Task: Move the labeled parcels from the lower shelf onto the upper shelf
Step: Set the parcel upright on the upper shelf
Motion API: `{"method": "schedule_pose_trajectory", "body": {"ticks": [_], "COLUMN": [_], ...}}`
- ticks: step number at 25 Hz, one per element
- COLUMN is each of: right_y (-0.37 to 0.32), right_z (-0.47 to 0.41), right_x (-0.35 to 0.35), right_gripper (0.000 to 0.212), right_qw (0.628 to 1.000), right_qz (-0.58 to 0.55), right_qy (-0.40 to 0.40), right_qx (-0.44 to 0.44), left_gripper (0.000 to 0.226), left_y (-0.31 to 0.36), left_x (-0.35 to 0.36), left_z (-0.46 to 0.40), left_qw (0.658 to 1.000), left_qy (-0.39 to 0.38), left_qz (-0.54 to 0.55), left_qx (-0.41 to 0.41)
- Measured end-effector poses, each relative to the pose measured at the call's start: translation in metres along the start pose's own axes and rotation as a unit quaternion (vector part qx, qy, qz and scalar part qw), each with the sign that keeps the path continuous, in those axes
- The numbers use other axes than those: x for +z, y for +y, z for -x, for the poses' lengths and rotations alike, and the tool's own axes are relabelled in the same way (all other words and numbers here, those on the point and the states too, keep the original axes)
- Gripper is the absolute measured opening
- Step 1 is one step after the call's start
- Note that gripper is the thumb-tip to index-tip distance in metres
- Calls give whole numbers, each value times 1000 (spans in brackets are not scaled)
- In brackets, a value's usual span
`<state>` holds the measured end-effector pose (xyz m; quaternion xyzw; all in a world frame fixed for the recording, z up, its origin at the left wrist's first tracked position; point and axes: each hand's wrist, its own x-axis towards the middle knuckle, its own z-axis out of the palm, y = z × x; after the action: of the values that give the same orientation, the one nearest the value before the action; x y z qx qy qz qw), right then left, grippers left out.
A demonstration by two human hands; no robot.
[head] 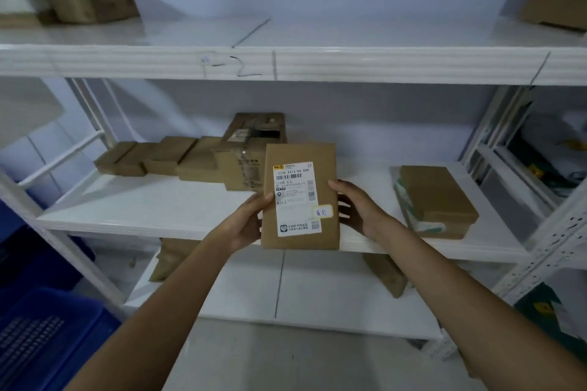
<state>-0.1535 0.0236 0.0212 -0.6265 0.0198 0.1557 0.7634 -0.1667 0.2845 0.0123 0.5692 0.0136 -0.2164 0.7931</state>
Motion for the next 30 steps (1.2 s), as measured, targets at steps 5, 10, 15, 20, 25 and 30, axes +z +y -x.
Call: {"method": "schedule_pose_trajectory", "body": {"ticks": [5,10,15,20,25,30], "right_y": [-2,-67,-176,-278,-330,-333], "right_z": [18,22,12,-2,-24,-53], "right_x": [112,188,210,205,200,196], "right_gripper": [65,63,40,27,17,48], "right_qw": [1000,995,978,958,950,951], "right_qz": [12,13,44,58,54,58], "right_qy": [-16,-35,-37,-17,-14,-35], "right_qx": [-22,-91,-199,-279,-307,-301], "left_gripper": [92,110,90,92,111,94], "left_y": [39,138,244,346,393,401], "left_x": [-76,-104,-87,-44,-33,-55], "left_z": [82,120,107,76,42,-6], "left_qw": [998,990,968,941,927,933], "left_qy": [-15,-28,-55,-85,-98,-138], "left_qz": [-35,-87,-133,-170,-208,-163], "left_qx": [40,111,207,278,297,288]}}
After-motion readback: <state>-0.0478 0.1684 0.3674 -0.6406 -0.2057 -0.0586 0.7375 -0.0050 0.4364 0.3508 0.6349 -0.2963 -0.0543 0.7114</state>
